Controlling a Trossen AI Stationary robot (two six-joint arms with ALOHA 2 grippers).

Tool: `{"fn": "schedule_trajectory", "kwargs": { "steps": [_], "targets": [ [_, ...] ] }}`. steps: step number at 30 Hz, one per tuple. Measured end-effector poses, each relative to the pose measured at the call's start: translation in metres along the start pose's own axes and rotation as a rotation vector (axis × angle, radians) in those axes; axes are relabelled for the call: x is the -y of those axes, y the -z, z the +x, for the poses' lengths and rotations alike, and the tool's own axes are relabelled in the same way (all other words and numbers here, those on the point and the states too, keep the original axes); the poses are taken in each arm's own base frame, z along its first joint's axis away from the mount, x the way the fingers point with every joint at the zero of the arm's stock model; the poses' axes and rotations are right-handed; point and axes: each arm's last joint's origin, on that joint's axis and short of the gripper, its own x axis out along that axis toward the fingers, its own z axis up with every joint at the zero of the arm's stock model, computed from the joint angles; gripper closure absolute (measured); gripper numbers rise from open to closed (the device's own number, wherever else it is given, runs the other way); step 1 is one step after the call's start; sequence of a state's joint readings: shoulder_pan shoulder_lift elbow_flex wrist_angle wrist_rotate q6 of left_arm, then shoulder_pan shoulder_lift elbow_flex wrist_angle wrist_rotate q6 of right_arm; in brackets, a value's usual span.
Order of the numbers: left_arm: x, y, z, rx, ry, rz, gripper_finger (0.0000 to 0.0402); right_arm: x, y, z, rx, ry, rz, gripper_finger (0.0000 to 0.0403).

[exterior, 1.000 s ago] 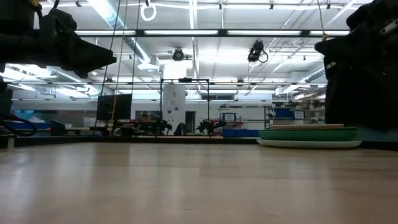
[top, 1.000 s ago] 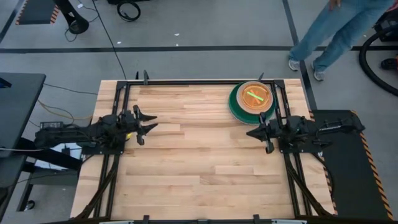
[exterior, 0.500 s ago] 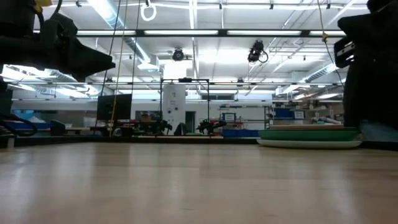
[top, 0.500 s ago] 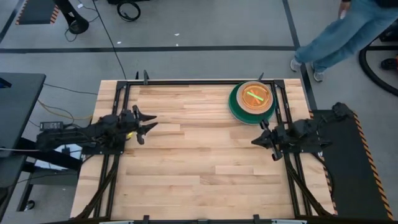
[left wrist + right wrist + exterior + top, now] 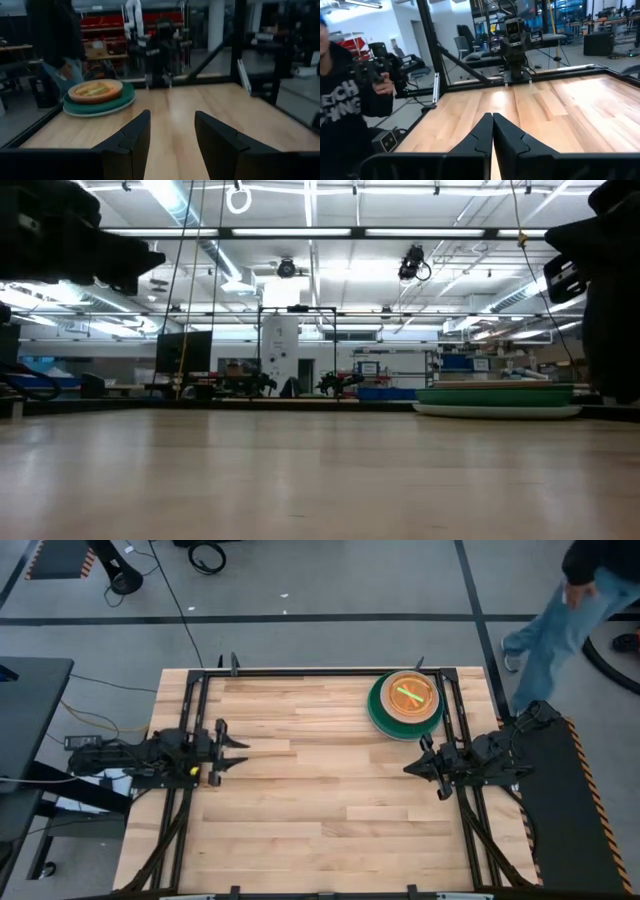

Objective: Stack plastic plates
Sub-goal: Return to Home Position

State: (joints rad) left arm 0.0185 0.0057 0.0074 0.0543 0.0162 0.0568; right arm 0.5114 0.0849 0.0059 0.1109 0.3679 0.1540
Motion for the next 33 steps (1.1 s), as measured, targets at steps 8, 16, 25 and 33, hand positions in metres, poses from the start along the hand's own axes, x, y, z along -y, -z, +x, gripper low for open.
{"fn": "schedule_trajectory", "kwargs": {
  "steps": [8,16,25,33],
  "targets": [
    [-0.005,-0.0066,-0.0005,0.059,-0.123,0.083,0.0242,-0.0001,-0.0007,0.0,0.007,-0.002,0.003,0.0381],
    [-0.0052,-0.0043,-0.0002,0.038,-0.131,0.053,0.0242,-0.0003,-0.0015,0.0,0.014,-0.005,0.006,0.0381],
    [-0.0052,-0.0044,-0.0002,0.038,-0.131,0.051,0.0242,-0.0003,-0.0015,0.0,0.014,-0.005,0.006,0.038],
    [-0.0052,-0.0044,-0.0002,0.039,-0.131,0.051,0.0242,-0.0003,-0.0015,0.0,0.014,-0.005,0.006,0.038]
  ]
}}
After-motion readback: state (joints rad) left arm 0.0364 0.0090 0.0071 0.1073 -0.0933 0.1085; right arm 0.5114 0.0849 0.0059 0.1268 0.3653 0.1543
